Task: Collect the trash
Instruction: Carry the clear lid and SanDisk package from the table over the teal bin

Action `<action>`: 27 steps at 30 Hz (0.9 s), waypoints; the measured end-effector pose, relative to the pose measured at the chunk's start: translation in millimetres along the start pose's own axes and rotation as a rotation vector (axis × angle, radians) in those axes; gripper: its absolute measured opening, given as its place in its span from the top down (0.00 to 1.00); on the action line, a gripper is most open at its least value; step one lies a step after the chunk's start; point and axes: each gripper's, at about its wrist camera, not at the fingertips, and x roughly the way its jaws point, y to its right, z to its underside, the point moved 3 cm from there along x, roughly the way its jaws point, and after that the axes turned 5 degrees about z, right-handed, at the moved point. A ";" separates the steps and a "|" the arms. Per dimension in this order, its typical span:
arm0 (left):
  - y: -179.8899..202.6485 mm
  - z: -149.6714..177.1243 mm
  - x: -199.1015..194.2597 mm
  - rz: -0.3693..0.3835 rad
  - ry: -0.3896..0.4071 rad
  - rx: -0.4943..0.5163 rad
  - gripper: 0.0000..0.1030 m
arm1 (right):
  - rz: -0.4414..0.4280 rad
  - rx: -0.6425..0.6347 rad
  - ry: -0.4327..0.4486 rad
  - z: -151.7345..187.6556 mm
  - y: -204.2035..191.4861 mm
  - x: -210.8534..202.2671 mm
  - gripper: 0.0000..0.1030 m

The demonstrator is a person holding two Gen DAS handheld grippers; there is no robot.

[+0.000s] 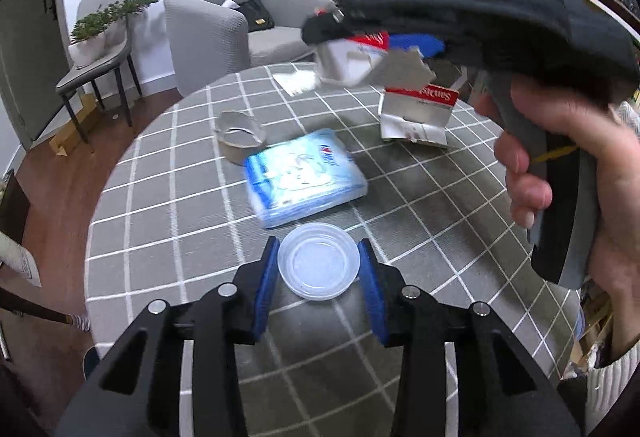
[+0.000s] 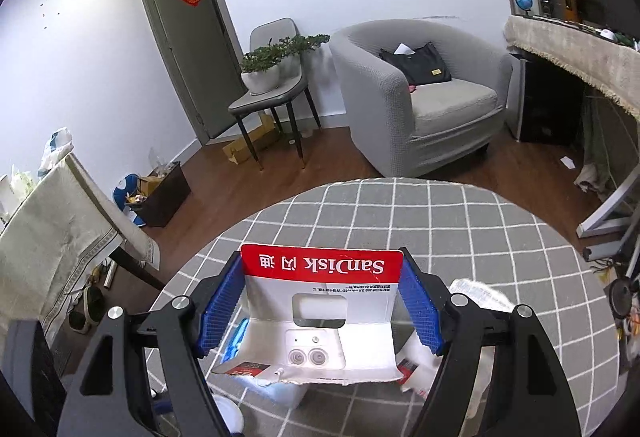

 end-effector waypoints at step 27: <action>-101.8 72.5 -96.0 -0.202 0.090 -0.175 0.59 | -0.128 -0.106 -0.043 45.3 -114.4 -14.5 0.26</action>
